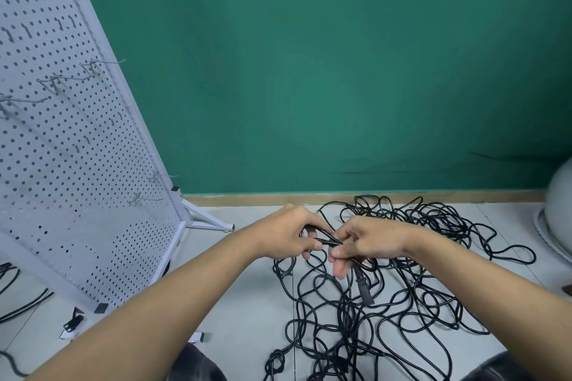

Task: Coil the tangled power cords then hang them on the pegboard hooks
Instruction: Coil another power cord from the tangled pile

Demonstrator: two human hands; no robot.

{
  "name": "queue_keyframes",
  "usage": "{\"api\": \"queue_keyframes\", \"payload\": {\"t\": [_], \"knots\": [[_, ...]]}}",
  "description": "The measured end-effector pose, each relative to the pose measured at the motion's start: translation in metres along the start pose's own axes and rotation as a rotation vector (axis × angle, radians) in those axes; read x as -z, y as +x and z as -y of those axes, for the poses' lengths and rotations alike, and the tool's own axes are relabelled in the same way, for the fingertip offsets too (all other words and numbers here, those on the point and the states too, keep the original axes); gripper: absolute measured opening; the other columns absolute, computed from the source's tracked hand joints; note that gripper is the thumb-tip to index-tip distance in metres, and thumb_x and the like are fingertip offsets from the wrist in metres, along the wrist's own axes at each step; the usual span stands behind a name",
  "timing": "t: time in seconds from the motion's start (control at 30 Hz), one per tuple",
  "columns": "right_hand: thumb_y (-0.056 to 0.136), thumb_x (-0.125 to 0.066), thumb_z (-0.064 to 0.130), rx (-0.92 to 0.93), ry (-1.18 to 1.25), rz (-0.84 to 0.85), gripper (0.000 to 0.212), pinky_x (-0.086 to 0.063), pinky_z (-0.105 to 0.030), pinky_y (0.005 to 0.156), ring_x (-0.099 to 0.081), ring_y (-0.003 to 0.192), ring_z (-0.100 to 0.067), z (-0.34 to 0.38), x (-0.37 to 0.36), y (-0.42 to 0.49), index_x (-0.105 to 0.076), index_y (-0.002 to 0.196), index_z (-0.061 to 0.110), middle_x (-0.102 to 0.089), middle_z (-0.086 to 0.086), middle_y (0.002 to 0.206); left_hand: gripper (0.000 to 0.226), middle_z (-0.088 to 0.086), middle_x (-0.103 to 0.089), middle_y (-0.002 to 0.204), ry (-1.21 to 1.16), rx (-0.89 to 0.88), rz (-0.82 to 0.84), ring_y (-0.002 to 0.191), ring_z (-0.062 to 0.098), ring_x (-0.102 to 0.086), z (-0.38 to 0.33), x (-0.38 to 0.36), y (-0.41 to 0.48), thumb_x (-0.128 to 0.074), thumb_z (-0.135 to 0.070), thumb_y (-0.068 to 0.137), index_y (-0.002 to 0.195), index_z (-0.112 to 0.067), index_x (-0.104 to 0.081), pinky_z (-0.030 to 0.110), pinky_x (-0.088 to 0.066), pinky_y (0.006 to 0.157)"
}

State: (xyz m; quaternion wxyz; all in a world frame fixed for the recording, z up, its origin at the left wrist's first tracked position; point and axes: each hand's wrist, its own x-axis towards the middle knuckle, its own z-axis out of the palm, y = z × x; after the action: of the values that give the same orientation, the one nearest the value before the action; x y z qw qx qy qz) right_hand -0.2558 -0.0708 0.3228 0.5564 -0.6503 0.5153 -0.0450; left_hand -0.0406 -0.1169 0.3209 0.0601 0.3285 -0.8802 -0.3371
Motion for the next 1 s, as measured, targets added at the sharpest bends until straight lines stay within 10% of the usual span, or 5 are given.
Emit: {"api": "queue_keyframes", "payload": {"t": [0.17, 0.43, 0.6, 0.8, 1.0], "knots": [[0.109, -0.051, 0.020, -0.021, 0.106, -0.071, 0.019, -0.058, -0.035, 0.073, -0.049, 0.057, -0.009, 0.000, 0.001, 0.003, -0.060, 0.094, 0.012, -0.049, 0.004, 0.068, 0.029, 0.002, -0.065, 0.101, -0.151, 0.038, -0.060, 0.072, 0.014, -0.077, 0.000, -0.004, 0.001, -0.059, -0.015, 0.104, 0.131, -0.023, -0.060, 0.042, -0.058, 0.072], [0.110, -0.046, 0.021, 0.081, 0.250, -0.282, 0.022, -0.048, -0.020, 0.059, -0.038, 0.056, -0.010, 0.016, 0.005, -0.012, -0.054, 0.092, 0.010, -0.036, 0.003, 0.069, 0.016, -0.001, -0.076, 0.111, -0.306, 0.102, -0.141, 0.108, 0.014, -0.070, 0.034, -0.009, -0.001, -0.071, -0.017, 0.097, 0.112, -0.013, -0.068, 0.043, -0.049, 0.107], [0.110, -0.048, 0.022, 0.169, 0.286, -0.344, 0.023, -0.046, -0.024, 0.062, -0.036, 0.055, -0.009, 0.012, 0.009, -0.009, -0.055, 0.090, 0.011, -0.034, 0.006, 0.066, 0.020, -0.001, -0.075, 0.113, -0.336, 0.162, -0.264, 0.106, 0.013, -0.070, 0.028, -0.014, 0.005, -0.061, -0.015, 0.103, 0.095, -0.032, -0.070, 0.034, -0.052, 0.103], [0.109, -0.050, 0.022, 0.253, 0.120, -0.561, 0.021, -0.052, -0.032, 0.067, -0.056, 0.064, -0.016, 0.000, 0.009, -0.004, -0.061, 0.094, 0.012, -0.061, 0.004, 0.071, 0.013, 0.014, -0.078, 0.097, -0.675, 0.152, -0.528, 0.081, 0.019, -0.074, 0.017, 0.006, 0.009, -0.061, -0.001, 0.100, 0.104, -0.006, -0.073, 0.022, -0.060, 0.076], [0.106, -0.056, 0.019, 0.277, 0.088, -0.734, 0.016, -0.060, -0.036, 0.076, -0.069, 0.078, -0.011, 0.008, 0.000, 0.014, -0.071, 0.112, 0.020, -0.078, 0.001, 0.091, 0.019, 0.017, -0.076, 0.106, -0.887, 0.173, -0.697, 0.082, 0.035, -0.078, -0.001, 0.011, 0.011, -0.063, -0.004, 0.101, 0.116, 0.002, -0.071, 0.030, -0.064, 0.079]]}}
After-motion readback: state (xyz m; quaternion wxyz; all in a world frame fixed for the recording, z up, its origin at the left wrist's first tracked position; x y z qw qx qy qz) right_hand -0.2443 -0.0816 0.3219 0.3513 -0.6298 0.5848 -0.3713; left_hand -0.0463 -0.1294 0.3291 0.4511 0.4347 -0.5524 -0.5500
